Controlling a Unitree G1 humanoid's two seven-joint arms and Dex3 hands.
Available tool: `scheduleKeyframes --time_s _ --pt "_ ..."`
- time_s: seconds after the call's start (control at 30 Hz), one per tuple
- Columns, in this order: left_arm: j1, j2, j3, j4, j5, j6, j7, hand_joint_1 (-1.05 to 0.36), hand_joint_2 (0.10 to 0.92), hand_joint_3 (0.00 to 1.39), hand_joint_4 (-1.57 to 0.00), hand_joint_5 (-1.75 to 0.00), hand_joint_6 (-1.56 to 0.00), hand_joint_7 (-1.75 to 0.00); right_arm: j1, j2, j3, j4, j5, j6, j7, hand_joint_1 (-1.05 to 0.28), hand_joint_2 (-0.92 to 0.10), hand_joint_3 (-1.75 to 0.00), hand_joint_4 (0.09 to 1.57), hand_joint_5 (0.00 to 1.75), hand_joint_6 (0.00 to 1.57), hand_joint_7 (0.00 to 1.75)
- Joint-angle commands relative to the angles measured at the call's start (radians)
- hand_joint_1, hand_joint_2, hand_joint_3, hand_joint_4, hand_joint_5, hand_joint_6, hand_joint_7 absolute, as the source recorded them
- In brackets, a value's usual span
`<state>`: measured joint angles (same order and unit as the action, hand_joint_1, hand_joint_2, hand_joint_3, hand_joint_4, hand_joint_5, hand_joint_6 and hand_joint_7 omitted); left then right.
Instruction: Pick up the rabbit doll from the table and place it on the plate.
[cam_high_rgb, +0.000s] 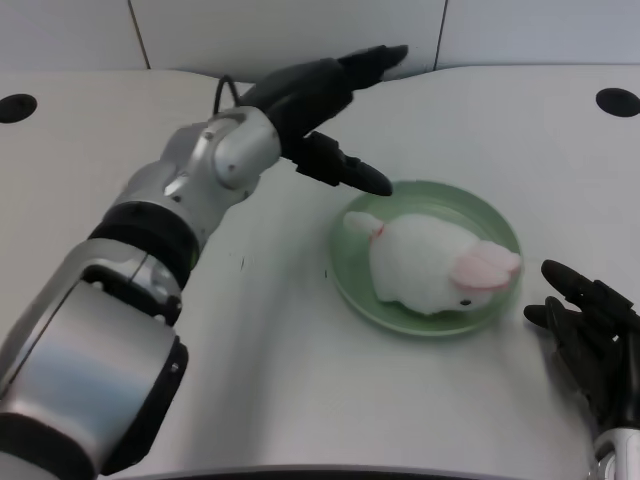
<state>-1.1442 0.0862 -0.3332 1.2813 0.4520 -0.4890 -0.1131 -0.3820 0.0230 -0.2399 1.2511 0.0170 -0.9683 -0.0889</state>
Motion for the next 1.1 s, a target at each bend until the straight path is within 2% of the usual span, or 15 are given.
scheduleKeyframes --time_s 0.03,0.13,0.2,0.27,0.3,0.37,0.43,0.53,0.63,0.7,0.77,0.83,0.93,1.0,1.1 --pt "0.087 0.062 0.056 -0.027 -0.064 -0.065 -0.048 -1.04 0.921 0.05 -0.01 0.00 -0.01 -0.01 0.002 -0.018 -0.012 0.005 0.013 0.010 0.001 -0.28 -0.92 -0.31 0.69 0.84 0.92 0.00" --pt "0.165 0.085 0.128 -0.057 -0.153 -0.144 -0.096 -0.98 0.921 0.07 -0.07 -0.04 -0.07 -0.04 -0.004 -0.019 -0.023 0.016 0.022 0.008 0.017 -0.26 -0.92 -0.31 0.69 0.84 0.92 0.00" --pt "0.230 0.098 0.176 -0.089 -0.216 -0.181 -0.125 -0.95 0.921 0.10 -0.12 -0.09 -0.11 -0.06 -0.006 -0.012 -0.032 0.016 0.030 0.018 0.019 -0.26 -0.92 -0.30 0.71 0.84 0.92 0.00" --pt "0.280 0.102 0.214 -0.122 -0.269 -0.189 -0.151 -0.94 0.921 0.12 -0.17 -0.13 -0.15 -0.09 -0.006 -0.010 -0.034 0.016 0.027 0.014 0.018 -0.27 -0.92 -0.30 0.73 0.83 0.93 0.01" --pt "0.306 0.101 0.240 -0.140 -0.309 -0.194 -0.181 -0.94 0.921 0.13 -0.18 -0.14 -0.16 -0.09 -0.005 -0.012 -0.031 0.015 0.021 0.010 0.016 -0.27 -0.92 -0.29 0.73 0.83 0.93 0.01" --pt "0.367 0.098 0.297 -0.187 -0.400 -0.181 -0.251 -0.91 0.921 0.13 -0.18 -0.17 -0.19 -0.10 -0.004 -0.012 -0.034 0.013 0.027 0.011 0.029 -0.29 -0.92 -0.30 0.74 0.83 0.93 0.01" --pt "0.429 0.099 0.342 -0.246 -0.478 -0.144 -0.307 -0.89 0.921 0.16 -0.19 -0.19 -0.21 -0.10 -0.003 -0.012 -0.033 0.013 0.024 0.017 0.024 -0.29 -0.92 -0.29 0.74 0.82 0.93 0.01" --pt "0.541 0.100 0.408 -0.365 -0.593 -0.051 -0.364 -0.83 0.921 0.26 -0.23 -0.24 -0.22 -0.08 0.001 -0.012 -0.027 0.012 0.010 0.010 0.004 -0.26 -0.92 -0.30 0.72 0.79 0.92 0.00" --pt "0.646 0.077 0.483 -0.483 -0.733 0.085 -0.407 -0.77 0.921 0.30 -0.27 -0.32 -0.29 -0.08 0.006 -0.020 -0.005 0.009 -0.027 -0.002 -0.044 -0.24 -0.92 -0.30 0.73 0.79 0.93 0.01" --pt "0.704 0.071 0.511 -0.549 -0.781 0.144 -0.414 -0.76 0.921 0.37 -0.26 -0.57 -0.39 -0.07 0.008 -0.021 0.002 0.004 -0.038 -0.005 -0.061 -0.25 -0.92 -0.30 0.73 0.78 0.93 0.01" --pt "0.765 0.067 0.531 -0.627 -0.817 0.213 -0.402 -0.77 0.921 0.40 -0.29 -0.76 -0.47 -0.07 0.008 -0.019 0.000 0.002 -0.034 -0.006 -0.058 -0.25 -0.92 -0.30 0.73 0.78 0.93 0.01" --pt "0.832 0.057 0.552 -0.710 -0.859 0.284 -0.388 -0.77 0.921 0.41 -0.35 -0.88 -0.54 -0.09 0.009 -0.023 0.004 -0.001 -0.036 0.007 -0.059 -0.26 -0.92 -0.30 0.72 0.78 0.93 0.01" --pt "0.921 0.043 0.573 -0.817 -0.901 0.352 -0.381 -0.76 0.921 0.43 -0.43 -1.11 -0.63 -0.11 0.007 -0.029 0.001 0.003 -0.026 0.005 -0.039 -0.25 -0.92 -0.32 0.72 0.79 0.91 0.00" --pt "0.957 0.035 0.583 -0.871 -0.922 0.398 -0.372 -0.75 0.921 0.43 -0.46 -1.15 -0.65 -0.12 0.005 -0.033 0.002 0.005 -0.026 0.013 -0.037 -0.25 -0.92 -0.33 0.72 0.79 0.91 0.00" --pt "1.016 0.021 0.597 -0.942 -0.933 0.425 -0.354 -0.75 0.921 0.50 -0.47 -1.20 -0.65 -0.12 0.006 -0.035 0.002 0.004 -0.026 0.011 -0.033 -0.27 -0.92 -0.32 0.71 0.79 0.91 0.00"
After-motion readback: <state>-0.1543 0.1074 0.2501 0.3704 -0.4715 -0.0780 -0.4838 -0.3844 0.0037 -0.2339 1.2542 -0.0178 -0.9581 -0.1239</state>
